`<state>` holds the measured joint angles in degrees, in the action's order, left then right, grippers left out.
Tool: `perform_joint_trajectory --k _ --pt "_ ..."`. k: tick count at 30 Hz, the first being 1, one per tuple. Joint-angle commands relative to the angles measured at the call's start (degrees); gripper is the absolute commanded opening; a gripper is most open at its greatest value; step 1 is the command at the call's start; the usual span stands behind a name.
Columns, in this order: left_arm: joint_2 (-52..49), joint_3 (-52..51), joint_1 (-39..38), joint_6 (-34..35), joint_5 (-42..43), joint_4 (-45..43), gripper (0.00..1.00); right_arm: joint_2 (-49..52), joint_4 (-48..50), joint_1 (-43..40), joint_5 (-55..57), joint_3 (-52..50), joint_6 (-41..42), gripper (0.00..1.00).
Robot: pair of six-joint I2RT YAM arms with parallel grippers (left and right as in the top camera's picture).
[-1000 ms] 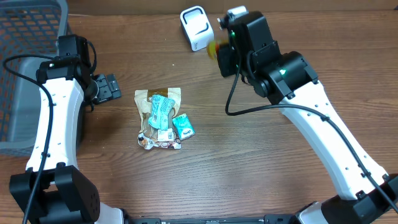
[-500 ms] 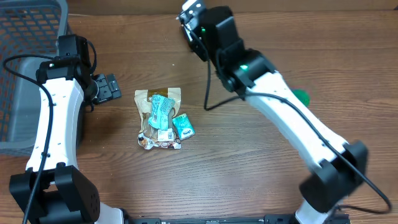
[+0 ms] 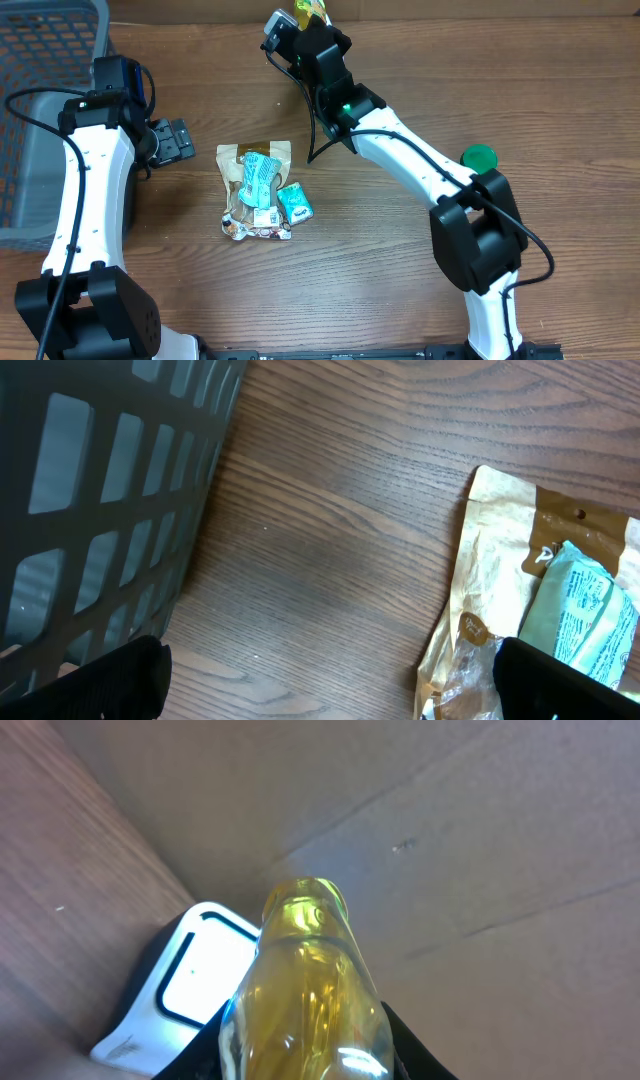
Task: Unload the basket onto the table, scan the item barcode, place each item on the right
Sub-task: 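Hold the oil bottle's label under the white scanner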
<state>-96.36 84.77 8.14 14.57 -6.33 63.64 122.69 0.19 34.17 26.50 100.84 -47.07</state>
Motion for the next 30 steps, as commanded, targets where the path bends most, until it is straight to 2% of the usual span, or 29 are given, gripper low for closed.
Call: perform_joint_trajectory --k 1,7,23,30 --pt "0.9 1.16 0.09 -0.66 -0.7 0.0 1.0 1.95 4.7 -1.38 2.6 1.6 -2.93 0.04" --pt "0.9 1.16 0.09 -0.66 -0.7 0.0 1.0 5.25 10.08 -3.32 2.47 1.62 -2.91 0.04" --pt "0.9 1.16 0.09 -0.66 -0.7 0.0 1.0 9.14 15.06 -3.63 1.66 1.62 -2.25 0.04" --pt "0.9 1.16 0.09 -0.66 -0.7 0.0 0.99 9.14 15.17 -3.63 -2.91 1.6 -1.66 0.04"
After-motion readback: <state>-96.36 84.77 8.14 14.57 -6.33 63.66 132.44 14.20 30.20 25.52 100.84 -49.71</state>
